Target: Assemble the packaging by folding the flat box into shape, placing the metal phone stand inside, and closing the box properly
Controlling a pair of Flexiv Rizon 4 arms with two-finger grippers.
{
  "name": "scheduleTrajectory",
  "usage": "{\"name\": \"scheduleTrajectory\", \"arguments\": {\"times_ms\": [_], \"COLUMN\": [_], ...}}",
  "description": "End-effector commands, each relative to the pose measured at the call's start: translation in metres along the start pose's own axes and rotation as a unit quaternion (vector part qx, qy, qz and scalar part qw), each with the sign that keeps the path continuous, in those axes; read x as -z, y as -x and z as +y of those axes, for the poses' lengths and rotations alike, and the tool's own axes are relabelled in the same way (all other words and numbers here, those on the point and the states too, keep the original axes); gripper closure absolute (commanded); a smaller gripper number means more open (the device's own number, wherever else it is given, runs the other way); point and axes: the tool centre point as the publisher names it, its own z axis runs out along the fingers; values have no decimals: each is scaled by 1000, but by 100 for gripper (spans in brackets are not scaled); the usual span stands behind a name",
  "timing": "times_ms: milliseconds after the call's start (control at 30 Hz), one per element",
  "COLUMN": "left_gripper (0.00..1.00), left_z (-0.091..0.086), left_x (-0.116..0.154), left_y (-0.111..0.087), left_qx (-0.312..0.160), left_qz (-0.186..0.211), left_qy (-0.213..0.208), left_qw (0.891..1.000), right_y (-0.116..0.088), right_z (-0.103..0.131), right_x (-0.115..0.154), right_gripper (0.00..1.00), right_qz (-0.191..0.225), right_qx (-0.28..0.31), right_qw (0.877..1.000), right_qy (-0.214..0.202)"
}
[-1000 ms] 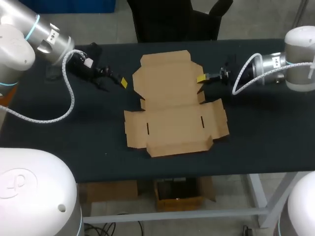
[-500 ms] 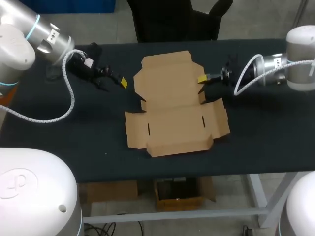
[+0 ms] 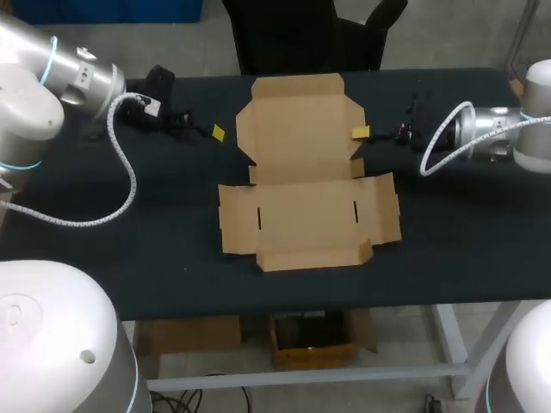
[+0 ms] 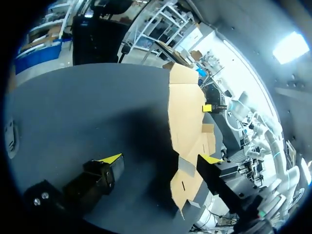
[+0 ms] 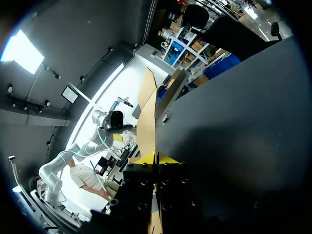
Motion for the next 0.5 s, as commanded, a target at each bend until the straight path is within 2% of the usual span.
{"name": "scheduleTrajectory", "arguments": {"times_ms": [33, 267, 500], "left_gripper": [0, 0, 0], "left_z": [0, -17, -26], "left_x": [-3, -11, -15], "left_y": [-3, -13, -16], "left_qx": [-25, -67, -94], "left_qz": [11, 21, 42], "left_qy": [-34, -54, -83], "left_qw": [999, 996, 991], "right_y": [-1, -10, -15], "right_z": [1, 7, 13], "right_x": [0, -5, -8], "right_gripper": [100, 100, 100], "right_qz": [10, 23, 33], "right_qx": [8, 28, 43], "right_qw": [1000, 999, 998], "right_qy": [2, 7, 15]}}
